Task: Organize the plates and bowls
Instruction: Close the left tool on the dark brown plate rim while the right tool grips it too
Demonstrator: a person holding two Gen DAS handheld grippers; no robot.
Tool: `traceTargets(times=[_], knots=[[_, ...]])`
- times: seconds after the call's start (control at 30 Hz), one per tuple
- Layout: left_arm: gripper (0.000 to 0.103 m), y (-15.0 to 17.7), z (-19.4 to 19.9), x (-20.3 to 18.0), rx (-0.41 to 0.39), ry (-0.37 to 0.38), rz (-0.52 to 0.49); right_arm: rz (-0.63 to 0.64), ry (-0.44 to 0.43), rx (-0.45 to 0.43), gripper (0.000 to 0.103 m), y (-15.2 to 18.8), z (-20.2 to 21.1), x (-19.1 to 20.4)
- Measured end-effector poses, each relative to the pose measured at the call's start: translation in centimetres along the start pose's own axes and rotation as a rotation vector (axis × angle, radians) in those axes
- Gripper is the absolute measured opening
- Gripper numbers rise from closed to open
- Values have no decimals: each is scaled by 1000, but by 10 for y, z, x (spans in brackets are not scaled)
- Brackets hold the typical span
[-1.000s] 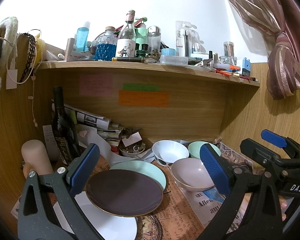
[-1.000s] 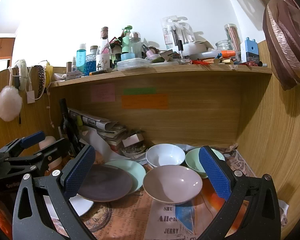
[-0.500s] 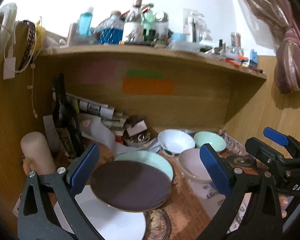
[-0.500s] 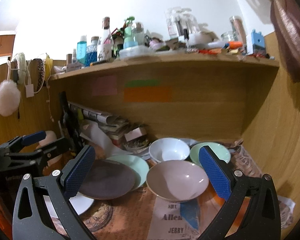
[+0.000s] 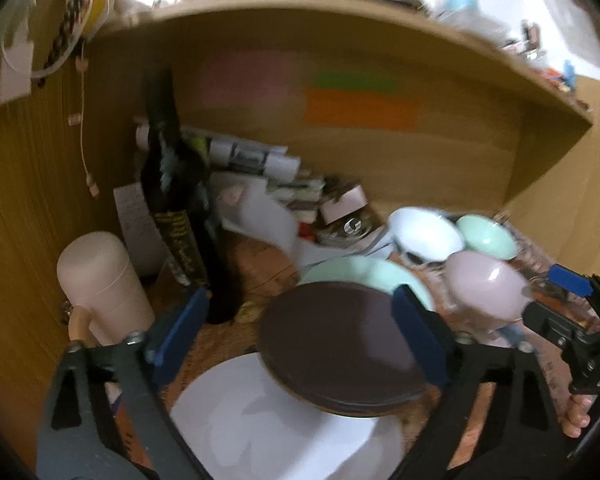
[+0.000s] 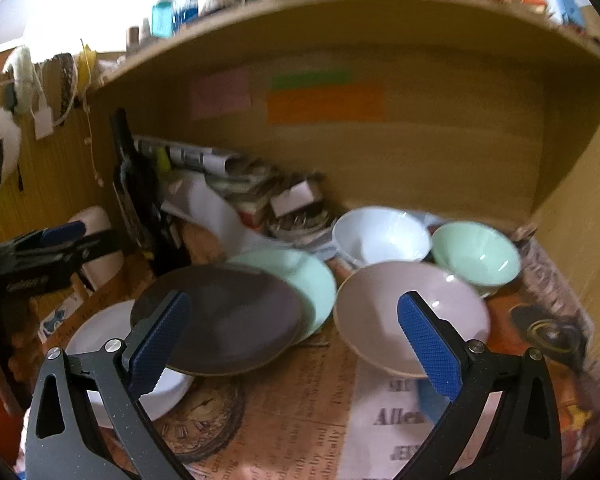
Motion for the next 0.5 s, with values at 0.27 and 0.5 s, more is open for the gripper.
traceTargets(times=[0.27,0.5], knots=[[78,-1,-51,29,133,1,9,-55,-54,152,64,7,-42,0],[78,-1,-91,38,262,67,-2,-75,-82,247,50,15,-68,4]])
Point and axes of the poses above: each gripper's, at about its wrist camera, not at the fingertips, and z roughly against the way its jaws point, x to its left, y to its underside, the point moved 5 cm from there along -z, roughly the way its jaws point, and after that the axes turned 15 degrees about x, right-handed, at the moved point
